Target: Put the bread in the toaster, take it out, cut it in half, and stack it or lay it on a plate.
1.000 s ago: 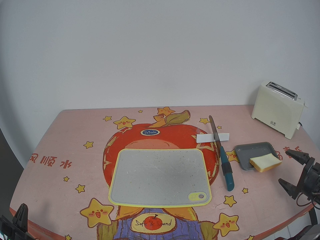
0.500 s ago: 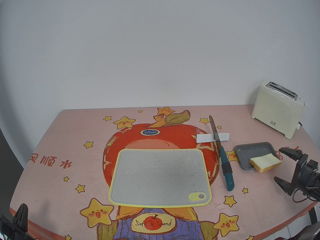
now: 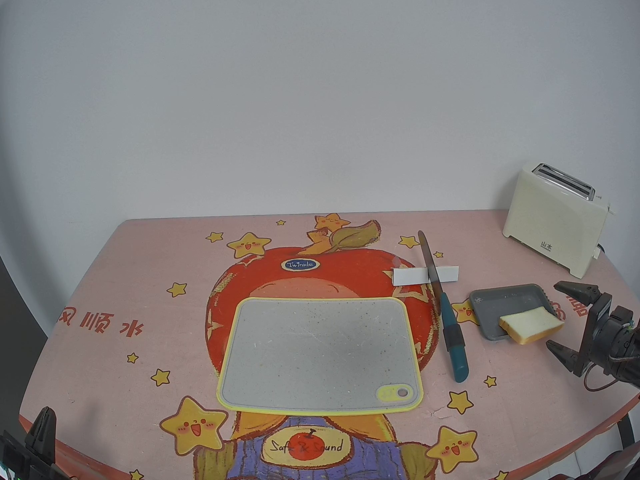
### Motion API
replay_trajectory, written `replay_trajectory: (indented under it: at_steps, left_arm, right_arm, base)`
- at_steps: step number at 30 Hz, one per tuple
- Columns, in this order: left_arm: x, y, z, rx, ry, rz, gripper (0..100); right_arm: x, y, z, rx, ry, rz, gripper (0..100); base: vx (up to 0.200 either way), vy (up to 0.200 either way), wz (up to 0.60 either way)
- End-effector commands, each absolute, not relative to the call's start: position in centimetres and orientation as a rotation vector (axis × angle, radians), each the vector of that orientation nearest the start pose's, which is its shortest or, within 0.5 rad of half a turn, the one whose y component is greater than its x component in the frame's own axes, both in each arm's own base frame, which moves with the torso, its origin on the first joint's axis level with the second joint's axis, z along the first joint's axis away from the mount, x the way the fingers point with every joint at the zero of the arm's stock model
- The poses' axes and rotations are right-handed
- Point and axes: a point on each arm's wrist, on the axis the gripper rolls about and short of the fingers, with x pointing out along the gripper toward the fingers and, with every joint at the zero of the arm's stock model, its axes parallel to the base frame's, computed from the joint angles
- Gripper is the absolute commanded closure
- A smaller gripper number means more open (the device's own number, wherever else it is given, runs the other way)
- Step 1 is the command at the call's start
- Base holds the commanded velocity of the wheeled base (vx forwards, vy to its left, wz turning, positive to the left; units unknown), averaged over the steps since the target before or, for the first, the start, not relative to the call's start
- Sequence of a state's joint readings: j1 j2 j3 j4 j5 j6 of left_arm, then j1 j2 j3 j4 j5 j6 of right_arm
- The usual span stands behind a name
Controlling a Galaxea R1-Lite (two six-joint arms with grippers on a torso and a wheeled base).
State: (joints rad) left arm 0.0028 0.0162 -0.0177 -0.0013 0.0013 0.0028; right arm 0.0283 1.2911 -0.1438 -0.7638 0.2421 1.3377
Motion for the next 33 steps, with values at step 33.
replay_trajectory:
  at_steps: [33]
  left_arm:
    - [-2.2, 0.0, 7.6, 0.003, 0.008, 0.005, 100]
  right_arm:
    - [17.8, 0.9, 11.5, 1.357, 0.556, -0.077, 0]
  base:
    - [0.000, 0.000, 0.00]
